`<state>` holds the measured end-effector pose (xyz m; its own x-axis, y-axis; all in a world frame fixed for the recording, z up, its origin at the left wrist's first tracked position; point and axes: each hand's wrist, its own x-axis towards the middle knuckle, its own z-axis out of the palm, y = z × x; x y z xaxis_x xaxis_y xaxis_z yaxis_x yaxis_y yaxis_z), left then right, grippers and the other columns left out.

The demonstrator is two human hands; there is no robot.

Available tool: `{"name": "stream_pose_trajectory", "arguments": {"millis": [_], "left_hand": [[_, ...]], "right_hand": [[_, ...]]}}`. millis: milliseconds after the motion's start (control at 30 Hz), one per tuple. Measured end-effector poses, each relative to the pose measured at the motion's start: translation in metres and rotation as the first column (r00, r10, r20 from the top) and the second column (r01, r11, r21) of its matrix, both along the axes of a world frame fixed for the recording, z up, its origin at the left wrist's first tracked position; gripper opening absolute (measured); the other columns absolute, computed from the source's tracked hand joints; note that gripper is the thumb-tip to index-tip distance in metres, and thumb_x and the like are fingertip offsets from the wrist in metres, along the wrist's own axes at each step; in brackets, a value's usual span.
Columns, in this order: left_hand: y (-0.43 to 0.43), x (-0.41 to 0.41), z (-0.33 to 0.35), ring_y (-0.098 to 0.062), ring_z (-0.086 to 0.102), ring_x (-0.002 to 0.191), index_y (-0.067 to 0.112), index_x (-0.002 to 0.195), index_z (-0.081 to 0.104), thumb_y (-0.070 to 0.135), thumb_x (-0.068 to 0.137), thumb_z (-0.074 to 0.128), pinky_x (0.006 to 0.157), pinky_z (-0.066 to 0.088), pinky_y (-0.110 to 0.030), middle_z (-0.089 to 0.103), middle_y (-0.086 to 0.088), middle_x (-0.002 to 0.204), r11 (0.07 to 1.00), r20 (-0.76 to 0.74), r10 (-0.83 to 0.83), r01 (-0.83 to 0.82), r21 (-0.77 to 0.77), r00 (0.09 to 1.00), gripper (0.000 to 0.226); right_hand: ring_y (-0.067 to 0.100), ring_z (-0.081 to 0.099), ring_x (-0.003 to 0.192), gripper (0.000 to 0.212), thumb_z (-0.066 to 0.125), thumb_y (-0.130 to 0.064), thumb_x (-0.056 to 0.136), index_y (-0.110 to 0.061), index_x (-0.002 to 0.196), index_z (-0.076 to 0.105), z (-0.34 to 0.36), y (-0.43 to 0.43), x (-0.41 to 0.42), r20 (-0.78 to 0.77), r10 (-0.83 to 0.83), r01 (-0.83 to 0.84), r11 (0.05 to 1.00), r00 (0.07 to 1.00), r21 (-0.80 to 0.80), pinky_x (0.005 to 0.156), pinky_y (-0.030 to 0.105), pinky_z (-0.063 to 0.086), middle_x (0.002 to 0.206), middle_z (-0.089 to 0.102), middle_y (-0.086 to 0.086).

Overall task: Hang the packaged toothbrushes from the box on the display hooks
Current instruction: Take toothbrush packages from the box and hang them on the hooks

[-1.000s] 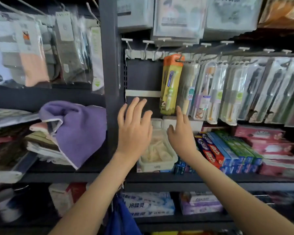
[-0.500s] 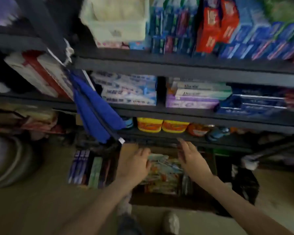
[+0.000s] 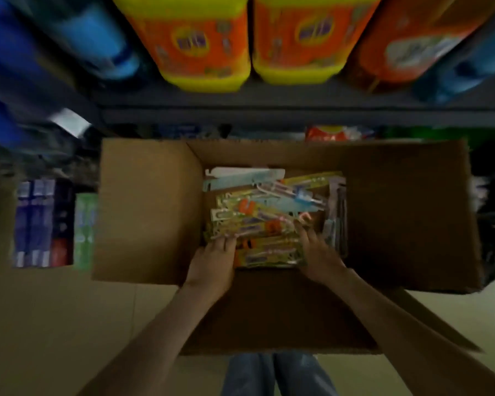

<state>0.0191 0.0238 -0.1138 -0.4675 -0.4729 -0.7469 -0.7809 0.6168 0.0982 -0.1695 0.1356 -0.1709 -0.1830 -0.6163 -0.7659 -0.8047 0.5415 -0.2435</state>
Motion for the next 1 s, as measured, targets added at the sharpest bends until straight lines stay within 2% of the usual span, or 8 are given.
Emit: {"name": "stream_pose_trajectory", "arguments": {"millis": [100,233,333,433,600,733,900,1000], "left_hand": [[-0.002,-0.004,-0.053,-0.024,0.029,0.138,0.018,0.149,0.017,0.02,0.096,0.053,0.109,0.031,-0.037,0.028,-0.005,0.15,1.0,0.004,-0.009,0.009,0.016,1.0,0.064],[-0.001,-0.007,-0.099,-0.024,0.02,0.143,0.016,0.15,0.015,0.018,0.095,0.054,0.113,0.024,-0.036,0.021,-0.006,0.153,0.998,-0.015,-0.058,0.058,-0.005,0.998,0.067],[0.003,-0.01,-0.112,-0.026,0.018,0.143,0.013,0.15,0.014,0.018,0.096,0.051,0.114,0.022,-0.037,0.018,-0.008,0.154,0.997,-0.019,-0.078,0.077,-0.022,0.997,0.066],[0.009,-0.013,-0.117,-0.027,0.019,0.142,0.013,0.148,0.017,0.021,0.096,0.05,0.114,0.02,-0.039,0.02,-0.009,0.153,0.996,-0.026,-0.088,0.087,-0.018,0.996,0.062],[0.012,-0.024,-0.108,-0.03,0.012,0.144,0.015,0.152,0.006,0.028,0.094,0.055,0.12,0.011,-0.045,0.008,-0.01,0.157,0.999,-0.017,-0.039,0.038,-0.025,0.999,0.077],[0.009,-0.029,-0.08,-0.027,0.01,0.144,0.016,0.151,0.006,0.037,0.092,0.059,0.12,0.012,-0.042,0.006,-0.009,0.156,0.984,-0.114,0.172,-0.176,-0.029,0.978,0.082],[0.006,-0.039,-0.005,-0.027,0.01,0.143,0.015,0.147,0.008,0.037,0.089,0.062,0.119,0.015,-0.041,0.009,-0.011,0.153,0.838,-0.209,0.537,-0.544,0.026,0.817,0.082],[0.005,-0.045,0.04,-0.029,0.021,0.139,0.014,0.146,0.015,0.031,0.089,0.064,0.115,0.025,-0.043,0.02,-0.011,0.149,0.774,-0.178,0.633,-0.618,0.137,0.754,0.077]], "right_hand": [[0.032,0.002,0.147,0.094,0.058,-0.027,0.093,-0.019,0.152,-0.014,-0.059,-0.008,0.006,-0.051,0.144,-0.143,0.99,0.988,0.016,0.114,0.052,0.018,0.161,-0.001,0.008],[0.032,-0.009,0.147,0.105,0.055,-0.061,0.086,-0.023,0.151,-0.017,-0.116,-0.018,0.008,-0.052,0.171,-0.169,0.985,0.984,0.039,0.115,0.053,0.008,0.159,-0.017,0.009],[0.031,0.013,0.143,0.122,0.072,-0.06,0.072,-0.018,0.152,-0.009,-0.136,-0.016,0.007,-0.099,0.131,-0.135,0.99,0.986,-0.031,0.112,0.045,0.02,0.156,0.01,0.014],[0.029,0.028,0.134,0.103,0.07,-0.056,0.075,-0.013,0.149,0.012,-0.137,-0.015,0.001,-0.105,0.118,-0.127,0.989,0.987,-0.082,0.107,0.04,0.024,0.146,0.029,0.013],[0.031,0.027,0.137,0.075,0.063,-0.038,0.088,-0.013,0.146,0.024,-0.118,-0.015,0.0,0.003,0.195,-0.195,0.981,0.981,-0.003,0.106,0.042,0.03,0.147,0.029,0.014],[0.03,0.044,0.126,0.065,0.063,-0.036,0.089,-0.014,0.141,0.032,-0.083,-0.021,-0.01,0.015,0.164,-0.165,0.985,0.986,0.042,0.095,0.038,0.042,0.142,0.042,0.012],[0.026,0.038,0.13,0.055,0.064,-0.032,0.086,-0.019,0.132,0.036,-0.006,-0.027,-0.034,-0.122,0.209,-0.201,0.977,0.97,0.069,0.104,0.04,0.03,0.139,0.043,0.007],[0.029,0.036,0.132,0.055,0.061,-0.032,0.087,-0.017,0.133,0.034,0.047,-0.032,-0.047,-0.187,0.181,-0.164,0.981,0.966,0.105,0.107,0.045,0.028,0.141,0.041,0.01]]}}
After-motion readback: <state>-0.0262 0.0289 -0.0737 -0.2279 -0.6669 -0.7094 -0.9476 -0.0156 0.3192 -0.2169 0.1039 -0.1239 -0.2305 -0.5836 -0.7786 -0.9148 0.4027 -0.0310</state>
